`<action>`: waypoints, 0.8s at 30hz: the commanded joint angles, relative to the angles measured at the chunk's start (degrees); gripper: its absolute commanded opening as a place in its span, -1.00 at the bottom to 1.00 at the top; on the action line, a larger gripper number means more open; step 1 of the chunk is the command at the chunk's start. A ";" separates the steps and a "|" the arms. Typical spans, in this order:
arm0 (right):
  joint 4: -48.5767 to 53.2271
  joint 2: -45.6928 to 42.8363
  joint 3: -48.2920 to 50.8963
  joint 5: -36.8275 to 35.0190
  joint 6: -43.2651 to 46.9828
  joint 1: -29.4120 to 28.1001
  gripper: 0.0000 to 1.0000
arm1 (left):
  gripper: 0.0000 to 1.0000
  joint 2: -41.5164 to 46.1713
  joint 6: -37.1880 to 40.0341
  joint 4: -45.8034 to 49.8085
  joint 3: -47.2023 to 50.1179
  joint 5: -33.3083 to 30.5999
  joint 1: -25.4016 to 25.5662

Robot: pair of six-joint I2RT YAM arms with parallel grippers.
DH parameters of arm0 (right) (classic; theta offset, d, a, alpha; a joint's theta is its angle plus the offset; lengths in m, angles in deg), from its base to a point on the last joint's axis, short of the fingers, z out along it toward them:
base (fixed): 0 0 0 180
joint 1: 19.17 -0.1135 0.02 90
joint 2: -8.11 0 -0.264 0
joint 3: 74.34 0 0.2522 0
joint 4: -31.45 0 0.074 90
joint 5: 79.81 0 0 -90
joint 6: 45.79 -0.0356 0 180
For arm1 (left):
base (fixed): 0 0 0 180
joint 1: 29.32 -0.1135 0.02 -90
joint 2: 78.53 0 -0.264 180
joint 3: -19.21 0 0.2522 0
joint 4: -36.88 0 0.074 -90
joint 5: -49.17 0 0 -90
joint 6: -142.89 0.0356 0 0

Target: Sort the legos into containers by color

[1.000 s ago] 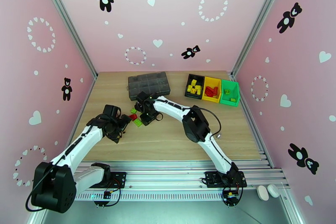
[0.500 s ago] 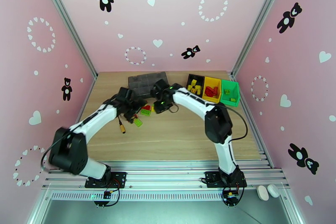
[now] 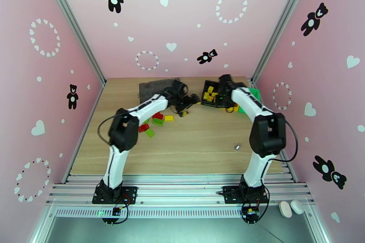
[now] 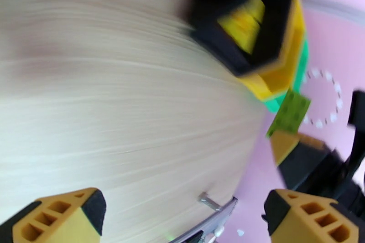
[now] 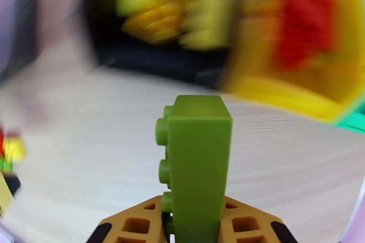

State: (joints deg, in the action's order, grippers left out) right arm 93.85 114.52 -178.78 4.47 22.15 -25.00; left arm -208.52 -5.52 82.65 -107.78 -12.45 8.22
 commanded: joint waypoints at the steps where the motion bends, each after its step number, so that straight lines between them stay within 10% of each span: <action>1: 0.58 -1.18 0.07 -4.73 -1.00 4.96 -0.62 | 0.97 -6.75 1.87 5.40 -11.46 5.38 2.59; 6: 1.05 2.58 -4.62 -6.87 -1.49 10.66 -0.60 | 0.97 -15.32 0.76 9.18 -26.33 7.68 4.42; 17: 6.79 14.74 -19.91 -8.61 -1.58 15.65 -0.52 | 0.97 -15.43 0.21 8.74 -25.96 6.90 4.39; 24: 8.06 16.92 -23.62 -5.42 -1.05 15.84 0.03 | 0.97 -12.18 2.51 11.75 -24.06 1.34 3.52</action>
State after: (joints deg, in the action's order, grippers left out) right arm 99.49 131.06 -200.28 -2.13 20.99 -9.19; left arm -224.34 -4.91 91.66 -132.89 -7.72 12.59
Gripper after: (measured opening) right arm 0.491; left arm 0.984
